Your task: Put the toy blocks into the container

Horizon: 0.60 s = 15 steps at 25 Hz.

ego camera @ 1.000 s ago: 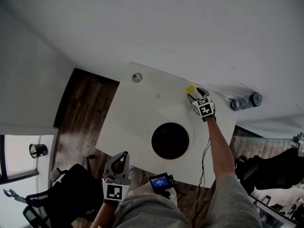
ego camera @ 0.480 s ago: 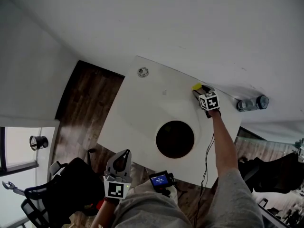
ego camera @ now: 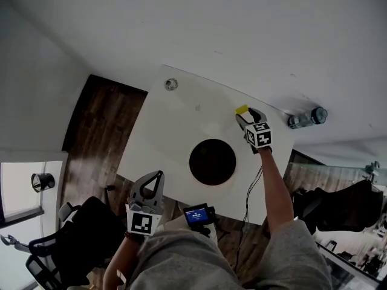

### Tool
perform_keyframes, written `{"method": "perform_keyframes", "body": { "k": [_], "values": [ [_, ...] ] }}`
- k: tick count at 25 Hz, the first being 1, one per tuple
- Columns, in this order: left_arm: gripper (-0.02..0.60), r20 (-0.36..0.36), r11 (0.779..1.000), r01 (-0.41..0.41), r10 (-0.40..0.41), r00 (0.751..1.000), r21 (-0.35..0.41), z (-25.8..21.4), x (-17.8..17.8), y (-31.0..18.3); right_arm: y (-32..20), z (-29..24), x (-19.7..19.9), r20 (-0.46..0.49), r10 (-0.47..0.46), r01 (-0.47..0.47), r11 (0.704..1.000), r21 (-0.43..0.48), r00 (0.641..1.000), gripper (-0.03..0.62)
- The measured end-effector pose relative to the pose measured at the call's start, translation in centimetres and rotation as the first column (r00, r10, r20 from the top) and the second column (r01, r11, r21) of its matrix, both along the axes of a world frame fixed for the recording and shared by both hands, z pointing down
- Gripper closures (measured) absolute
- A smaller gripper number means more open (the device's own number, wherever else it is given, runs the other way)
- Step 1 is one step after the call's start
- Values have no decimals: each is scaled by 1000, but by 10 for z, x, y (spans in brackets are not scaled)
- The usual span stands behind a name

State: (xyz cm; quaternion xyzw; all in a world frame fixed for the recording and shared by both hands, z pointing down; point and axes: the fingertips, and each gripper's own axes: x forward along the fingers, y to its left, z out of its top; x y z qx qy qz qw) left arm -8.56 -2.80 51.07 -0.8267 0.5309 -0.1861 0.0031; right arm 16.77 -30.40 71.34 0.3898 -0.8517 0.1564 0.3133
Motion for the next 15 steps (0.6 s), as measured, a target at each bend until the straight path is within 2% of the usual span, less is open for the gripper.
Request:
{"method": "perform_keyframes", "body": {
  "k": [3,8,15],
  "values": [
    [575,-39,999,-40,40,998,-4,-7,9,-5,37,-35,10,65,53,-55,998,26,996,333],
    [575,-63,991,-129,132,989,43,-30,27,-17,110,-91,25,129,127,-136,989,60,983,333],
    [575,-121,972,-219,229,966,90,-49,53,-33,216,-119,19,172,188,-198,980,39,967,333]
  ]
}}
